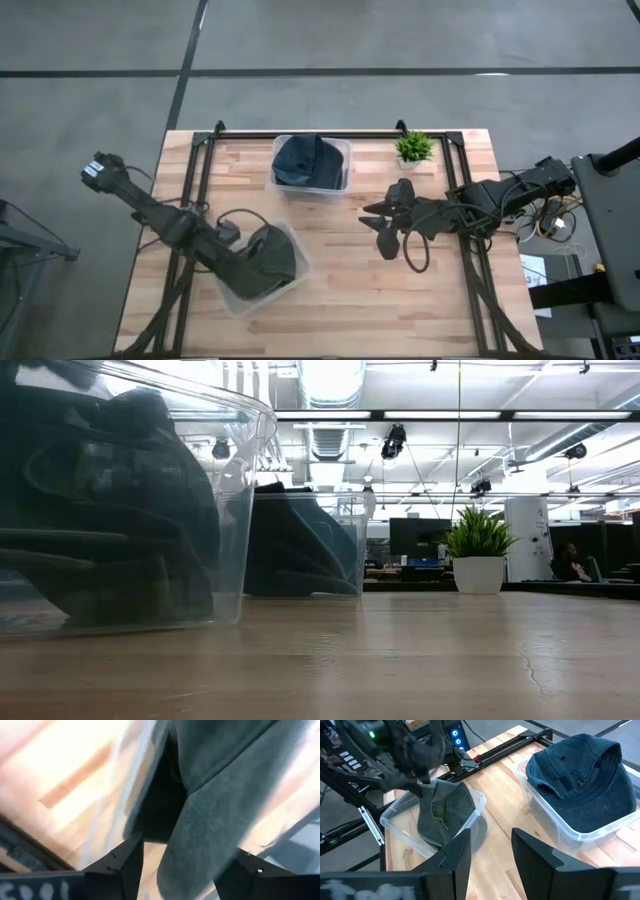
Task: Pick & Place hat
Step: Put the black cap into the bottom transparent bin
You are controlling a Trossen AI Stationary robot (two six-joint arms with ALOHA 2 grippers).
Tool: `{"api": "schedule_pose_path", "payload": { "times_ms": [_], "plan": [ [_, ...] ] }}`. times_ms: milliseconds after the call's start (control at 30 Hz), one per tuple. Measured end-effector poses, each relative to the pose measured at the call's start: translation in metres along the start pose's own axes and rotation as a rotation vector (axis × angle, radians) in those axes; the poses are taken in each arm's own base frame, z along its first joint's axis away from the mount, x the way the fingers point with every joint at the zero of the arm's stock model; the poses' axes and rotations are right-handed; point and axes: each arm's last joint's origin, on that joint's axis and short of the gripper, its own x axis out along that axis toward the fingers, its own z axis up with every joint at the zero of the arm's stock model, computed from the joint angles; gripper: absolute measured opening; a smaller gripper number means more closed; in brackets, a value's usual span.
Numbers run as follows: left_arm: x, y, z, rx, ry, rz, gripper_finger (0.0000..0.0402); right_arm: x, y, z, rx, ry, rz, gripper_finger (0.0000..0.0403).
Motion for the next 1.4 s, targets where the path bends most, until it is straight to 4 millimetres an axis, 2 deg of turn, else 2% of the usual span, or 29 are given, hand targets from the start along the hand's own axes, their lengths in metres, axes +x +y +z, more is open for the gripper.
{"api": "schedule_pose_path", "payload": {
  "times_ms": [233, 367, 633, 800, 967, 1233, 1400],
  "plan": [
    [-0.047, -0.001, 0.007, 0.000, -0.234, -0.117, 0.0200, 0.000, 0.000, 0.000, 0.000, 0.000, 0.001, 0.0134],
    [-0.058, -0.011, 0.015, 0.017, -0.475, -0.190, 0.0200, 0.000, 0.000, 0.000, 0.000, 0.000, 0.001, 0.0134],
    [-0.032, -0.026, 0.039, 0.092, -0.581, -0.047, 0.0200, 0.000, 0.000, 0.000, 0.000, 0.000, 0.000, 0.0134],
    [-0.015, -0.029, 0.050, 0.127, -0.503, 0.058, 0.0200, 0.000, 0.000, 0.000, 0.000, 0.000, 0.000, 0.0134],
    [0.000, -0.024, 0.051, 0.121, -0.439, 0.174, 0.0200, -0.001, 0.001, 0.000, -0.001, 0.001, 0.003, 0.0134],
    [0.008, -0.030, 0.051, 0.112, -0.390, 0.123, 0.0200, -0.001, 0.001, -0.001, -0.003, 0.003, 0.005, 0.0134],
    [0.028, -0.028, 0.049, 0.121, -0.277, 0.164, 0.0200, -0.001, 0.001, -0.001, -0.003, 0.003, 0.006, 0.0134]
  ]
}}
